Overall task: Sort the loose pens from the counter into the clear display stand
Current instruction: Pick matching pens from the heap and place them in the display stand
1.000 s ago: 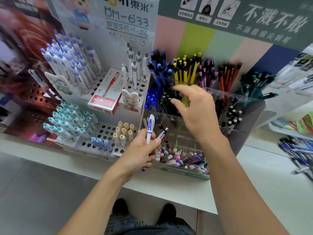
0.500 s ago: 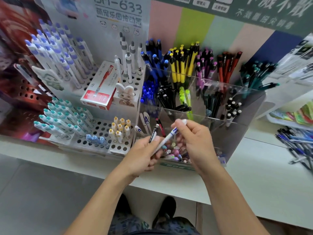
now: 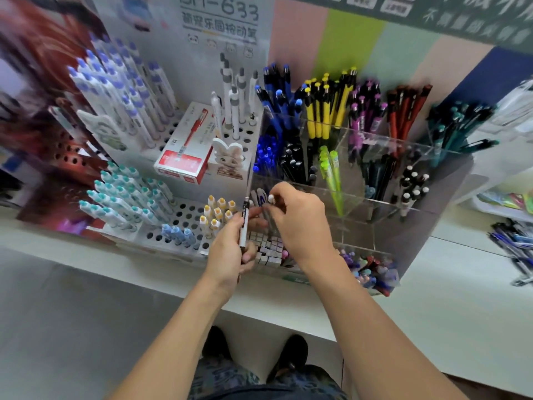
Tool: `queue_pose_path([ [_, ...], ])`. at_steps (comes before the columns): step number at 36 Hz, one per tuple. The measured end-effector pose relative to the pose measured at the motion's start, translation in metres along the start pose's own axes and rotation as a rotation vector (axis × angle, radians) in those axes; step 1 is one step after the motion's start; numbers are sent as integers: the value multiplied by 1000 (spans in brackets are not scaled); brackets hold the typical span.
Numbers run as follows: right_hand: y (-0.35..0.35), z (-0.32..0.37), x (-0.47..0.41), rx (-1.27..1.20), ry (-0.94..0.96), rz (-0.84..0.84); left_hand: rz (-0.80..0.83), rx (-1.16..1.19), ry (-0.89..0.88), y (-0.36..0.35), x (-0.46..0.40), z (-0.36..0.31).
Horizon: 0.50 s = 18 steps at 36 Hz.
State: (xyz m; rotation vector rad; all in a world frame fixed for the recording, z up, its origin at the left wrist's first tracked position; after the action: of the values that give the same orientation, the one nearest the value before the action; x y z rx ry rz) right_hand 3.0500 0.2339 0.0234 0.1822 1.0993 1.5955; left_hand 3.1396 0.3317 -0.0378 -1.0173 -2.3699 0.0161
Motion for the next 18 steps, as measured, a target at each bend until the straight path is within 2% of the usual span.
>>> queue_pose_path([
  [3, -15, -11, -3, 24, -124, 128, -15, 7, -33, -5, 4, -4],
  [6, -19, -14, -1, -102, -246, 218, -59, -64, -123, -7, 7, -8],
  [11, 7, -22, 15, -209, -346, 221, 4, -142, -260, -15, 11, -23],
  [15, 45, -23, 14, -678, -665, 194, 168, -353, -520, -47, 21, -51],
  [18, 76, -22, 9, -830, -628, 117, 276, -538, -763, -82, 31, -70],
])
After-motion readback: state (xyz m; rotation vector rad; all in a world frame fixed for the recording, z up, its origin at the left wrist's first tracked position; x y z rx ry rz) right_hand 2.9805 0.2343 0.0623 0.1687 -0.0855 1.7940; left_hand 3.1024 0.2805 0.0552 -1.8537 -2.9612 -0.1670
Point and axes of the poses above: each hand's wrist, its own x-axis away from the middle knuckle, its own y-axis out of the back of the hand, z = x × y, the point moved 6 cm from there along -x, towards the middle knuckle, and after that the axes turned 14 degrees about -z, right-handed, at the moved point
